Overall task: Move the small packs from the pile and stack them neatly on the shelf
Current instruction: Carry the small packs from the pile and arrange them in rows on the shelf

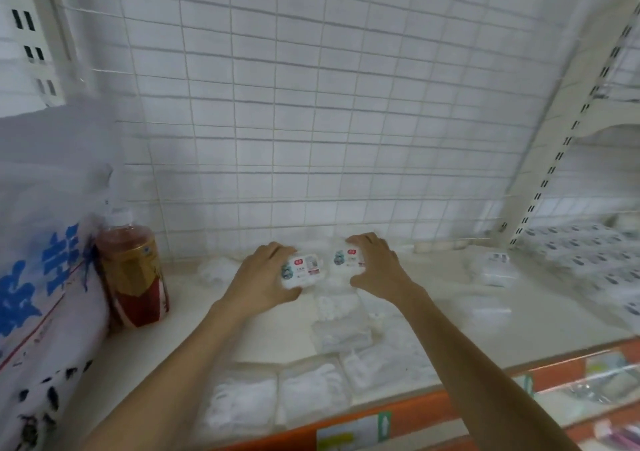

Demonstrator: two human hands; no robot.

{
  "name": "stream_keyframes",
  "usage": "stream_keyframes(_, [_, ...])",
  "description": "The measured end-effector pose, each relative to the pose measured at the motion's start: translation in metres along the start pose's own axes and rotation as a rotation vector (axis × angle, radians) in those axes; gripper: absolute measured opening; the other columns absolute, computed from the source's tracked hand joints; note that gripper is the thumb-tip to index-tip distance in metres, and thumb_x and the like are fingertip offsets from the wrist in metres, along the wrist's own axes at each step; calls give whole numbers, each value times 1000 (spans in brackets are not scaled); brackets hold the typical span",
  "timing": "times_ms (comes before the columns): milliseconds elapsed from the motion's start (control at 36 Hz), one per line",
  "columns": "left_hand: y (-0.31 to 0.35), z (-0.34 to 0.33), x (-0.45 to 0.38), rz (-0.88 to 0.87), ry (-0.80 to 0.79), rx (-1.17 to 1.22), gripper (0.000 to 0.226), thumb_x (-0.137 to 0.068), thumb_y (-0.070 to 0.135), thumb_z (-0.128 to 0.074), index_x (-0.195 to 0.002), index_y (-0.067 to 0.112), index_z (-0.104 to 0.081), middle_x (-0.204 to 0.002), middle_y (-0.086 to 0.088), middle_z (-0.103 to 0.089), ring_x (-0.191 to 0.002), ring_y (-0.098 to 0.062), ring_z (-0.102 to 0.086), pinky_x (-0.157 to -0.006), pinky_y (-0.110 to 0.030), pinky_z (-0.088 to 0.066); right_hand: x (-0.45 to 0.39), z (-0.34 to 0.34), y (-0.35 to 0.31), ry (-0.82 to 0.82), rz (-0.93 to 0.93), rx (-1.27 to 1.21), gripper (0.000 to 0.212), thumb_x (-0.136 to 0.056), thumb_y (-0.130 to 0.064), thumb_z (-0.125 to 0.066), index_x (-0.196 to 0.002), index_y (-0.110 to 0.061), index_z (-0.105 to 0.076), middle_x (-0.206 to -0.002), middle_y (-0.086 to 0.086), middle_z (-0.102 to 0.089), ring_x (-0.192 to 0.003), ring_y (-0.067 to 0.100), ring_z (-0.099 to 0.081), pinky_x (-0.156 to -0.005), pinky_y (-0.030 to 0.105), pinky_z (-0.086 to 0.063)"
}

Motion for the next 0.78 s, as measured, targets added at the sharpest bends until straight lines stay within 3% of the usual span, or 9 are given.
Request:
stream_keyframes(56, [15,5,-1,-69,38,13,78,-62,57,-56,-128,15,-49,-116,-1,-52,-102,-18,-47,-80,-25,-36,17,13,7,60,22,15,69,-71,-9,-65,-134,-21,-38,-129,-3,-40,-121,17,-33,-99,29,-23])
stream_keyframes(111, [28,8,-2,-87,56,85,73,-68,42,-69,-131,13,-45,-121,0,-48,-109,-15,-41,-86,-21,-32,38,27,19,106,27,-1,69,-71,-7,-64,-133,-23,-38,-128,-5,-40,-120,14,-33,-98,26,-22])
stream_keyframes(222, [64,4,-3,-126,36,188,75,-64,33,-69,-132,15,-42,-119,10,-36,-107,-1,-25,-92,-17,-25,89,55,56,171,14,-138,69,-69,-1,-66,-132,-18,-42,-122,-6,-35,-115,15,-36,-98,31,-42])
stream_keyframes(333, [121,-22,-1,-260,-26,164,71,-69,21,-76,-131,15,-43,-121,5,-38,-105,2,-24,-91,-20,-30,141,80,97,233,-77,-110,69,-69,0,-68,-131,-19,-44,-118,-6,-33,-111,13,-35,-93,29,-45])
stream_keyframes(500, [231,-78,7,-412,-147,178,69,-66,36,-67,-128,14,-45,-118,3,-39,-103,-7,-34,-83,-10,-28,226,114,161,298,-271,-15,68,-68,-5,-72,-131,-16,-47,-124,5,-42,-111,21,-35,-97,27,-33])
stream_keyframes(583, [282,-112,13,-438,-180,218,71,-64,43,-59,-128,14,-46,-120,0,-42,-109,-13,-39,-88,-17,-33,274,133,194,304,-351,25,68,-70,-6,-71,-132,-18,-45,-126,1,-41,-115,15,-33,-95,18,-27])
stream_keyframes(694, [353,-155,24,-443,-234,256,74,-67,42,-67,-131,13,-44,-124,-3,-41,-115,-18,-40,-93,-21,-34,337,158,244,330,-441,32,68,-70,-7,-71,-133,-15,-45,-131,6,-41,-121,24,-35,-100,27,-30])
stream_keyframes(778, [402,-182,32,-428,-248,300,80,-61,49,-61,-129,9,-46,-121,-6,-41,-113,-21,-43,-95,-27,-38,381,174,280,337,-493,30,68,-68,-8,-71,-132,-15,-47,-129,7,-43,-120,26,-38,-99,30,-31])
Point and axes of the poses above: each hand's wrist, its own x-axis away from the middle knuckle, its own z-axis out of the back of the hand, y = z × x, the point moved 7 cm from there along -x, towards the middle knuckle
